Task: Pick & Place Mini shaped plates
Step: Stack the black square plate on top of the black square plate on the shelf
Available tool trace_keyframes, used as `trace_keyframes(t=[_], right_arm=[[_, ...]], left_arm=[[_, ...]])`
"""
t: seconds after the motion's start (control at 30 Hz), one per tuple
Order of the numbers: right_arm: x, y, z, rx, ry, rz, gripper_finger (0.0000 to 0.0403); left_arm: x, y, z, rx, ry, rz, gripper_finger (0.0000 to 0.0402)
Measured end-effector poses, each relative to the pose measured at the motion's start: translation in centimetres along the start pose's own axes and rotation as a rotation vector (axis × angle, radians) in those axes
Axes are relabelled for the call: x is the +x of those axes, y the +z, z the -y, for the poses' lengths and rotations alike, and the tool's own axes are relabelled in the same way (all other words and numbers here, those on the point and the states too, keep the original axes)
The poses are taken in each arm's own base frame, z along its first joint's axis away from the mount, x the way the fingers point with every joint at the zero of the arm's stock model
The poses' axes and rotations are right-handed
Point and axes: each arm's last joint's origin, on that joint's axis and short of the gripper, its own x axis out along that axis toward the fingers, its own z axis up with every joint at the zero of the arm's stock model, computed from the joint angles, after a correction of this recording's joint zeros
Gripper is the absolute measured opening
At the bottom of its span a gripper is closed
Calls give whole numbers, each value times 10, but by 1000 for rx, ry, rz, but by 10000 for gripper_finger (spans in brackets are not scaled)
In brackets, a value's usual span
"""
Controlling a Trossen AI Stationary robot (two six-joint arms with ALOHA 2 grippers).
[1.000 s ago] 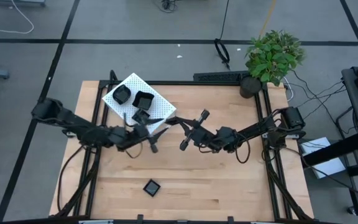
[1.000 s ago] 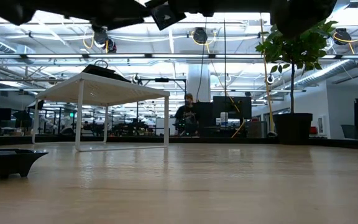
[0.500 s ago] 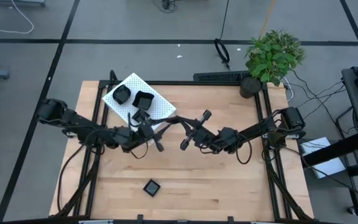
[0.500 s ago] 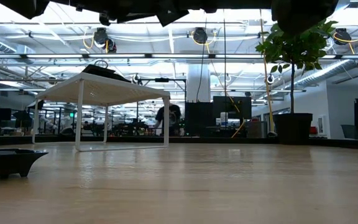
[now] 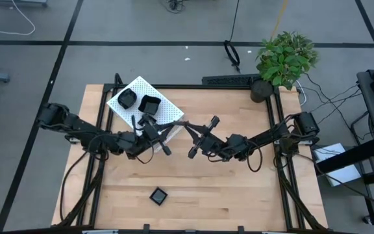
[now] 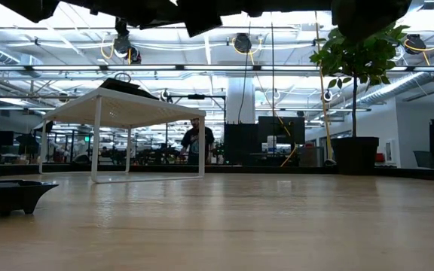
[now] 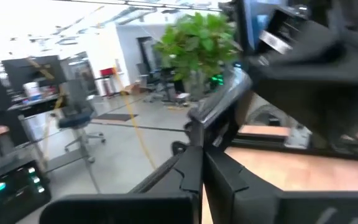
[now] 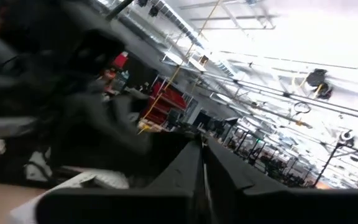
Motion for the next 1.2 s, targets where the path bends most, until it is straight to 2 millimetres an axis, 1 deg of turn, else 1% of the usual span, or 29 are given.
trace_keyframes(t=[0.1, 0.2, 0.33, 0.43, 0.53, 0.6, 0.67, 0.73, 0.8, 0.87, 0.93, 1.0, 1.07, 1.1, 1.17, 1.2], right_arm=[[-4, 0, -6, 8, 28, -29, 61], [-8, 1, -11, 32, 18, -71, 116], [-14, 3, -14, 36, -50, -151, 181], [-18, 3, -15, -6, -98, -209, 215], [-19, 1, -16, -47, -117, -261, 234], [-19, 0, -16, -60, -125, -280, 238], [-19, -1, -16, -66, -129, -290, 239], [-19, -2, -16, -66, -132, -291, 236], [-18, -2, -15, -62, -136, -291, 232], [-17, -3, -14, -56, -140, -292, 230], [-16, -4, -13, -47, -143, -291, 228], [-15, -4, -13, -45, -144, -294, 227], [-15, -5, -13, -47, -145, -295, 227], [-15, -5, -13, -47, -145, -295, 227], [-14, -5, -12, -48, -145, -294, 228], [-14, -5, -12, -47, -145, -294, 228]], left_arm=[[-5, 4, -1, 13, 44, -10, 4], [-15, 15, -5, 18, 92, -4, 6], [-33, 32, -11, 35, 159, -18, 4], [-48, 43, -21, 30, 248, -65, 4], [-62, 58, -35, 12, 361, -121, 3], [-71, 73, -45, 6, 412, -148, 3], [-79, 91, -54, -30, 436, -155, 3], [-84, 105, -60, -57, 429, -155, 2], [-89, 112, -59, -76, 376, -136, 2], [-95, 112, -51, -70, 250, -93, 2], [-100, 105, -39, -58, 52, -51, 2], [-100, 94, -28, -101, -238, -53, 2], [-97, 83, -18, -163, -500, -126, 1], [-94, 77, -13, -188, -583, -170, 1], [-88, 66, -10, -190, -640, -281, 1], [-85, 64, -15, -173, -623, -363, 1]])
